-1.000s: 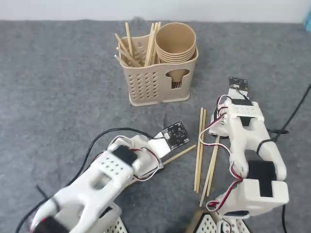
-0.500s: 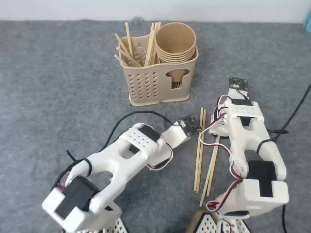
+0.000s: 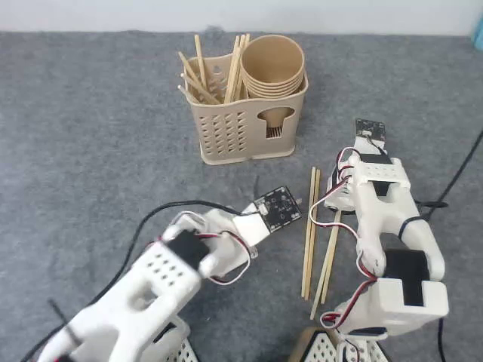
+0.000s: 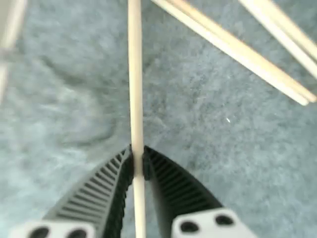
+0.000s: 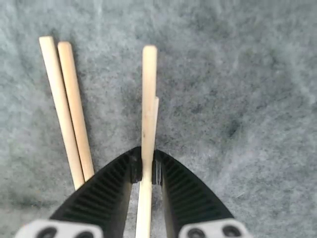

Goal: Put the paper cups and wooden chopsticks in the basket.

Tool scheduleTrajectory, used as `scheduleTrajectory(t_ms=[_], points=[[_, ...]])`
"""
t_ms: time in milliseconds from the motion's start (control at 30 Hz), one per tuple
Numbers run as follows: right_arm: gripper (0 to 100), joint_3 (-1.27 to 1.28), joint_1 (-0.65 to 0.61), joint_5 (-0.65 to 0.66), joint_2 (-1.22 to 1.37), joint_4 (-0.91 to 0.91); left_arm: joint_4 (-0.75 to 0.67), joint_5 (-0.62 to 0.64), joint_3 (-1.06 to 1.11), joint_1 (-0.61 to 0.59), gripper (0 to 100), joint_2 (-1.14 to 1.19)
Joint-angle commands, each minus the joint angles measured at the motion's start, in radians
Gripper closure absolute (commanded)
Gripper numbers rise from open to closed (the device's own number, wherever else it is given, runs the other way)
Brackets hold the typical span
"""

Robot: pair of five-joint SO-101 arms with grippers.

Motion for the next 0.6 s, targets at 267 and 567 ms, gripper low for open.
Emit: scheduleTrajectory(t_ms=[267, 567], points=[[99.1, 0.0, 0.01, -0.012, -0.061, -0.022, 0.247, 0.021, -0.483, -0.256, 99, -0.502], [99.1, 0.0, 0.013, -0.012, -0.061, -0.022, -0.635, 0.414, -0.34, -0.47, 99, -0.502]])
